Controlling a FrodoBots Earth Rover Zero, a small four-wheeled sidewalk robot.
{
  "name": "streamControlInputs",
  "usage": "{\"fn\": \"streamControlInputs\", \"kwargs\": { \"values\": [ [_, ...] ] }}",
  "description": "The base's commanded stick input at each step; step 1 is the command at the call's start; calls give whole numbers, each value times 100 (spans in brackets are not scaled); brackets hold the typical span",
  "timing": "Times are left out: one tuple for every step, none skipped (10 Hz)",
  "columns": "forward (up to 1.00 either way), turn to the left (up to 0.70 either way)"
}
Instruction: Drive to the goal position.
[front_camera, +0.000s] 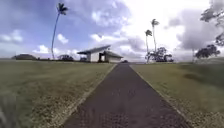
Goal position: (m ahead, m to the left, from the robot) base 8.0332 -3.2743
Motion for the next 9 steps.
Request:
{"fn": "streamControlInputs", "kwargs": {
  "values": [
    [85,0],
    [85,0],
    [85,0],
    [85,0],
    [85,0],
    [85,0],
    [85,0],
    [85,0],
    [85,0]
  ]
}}
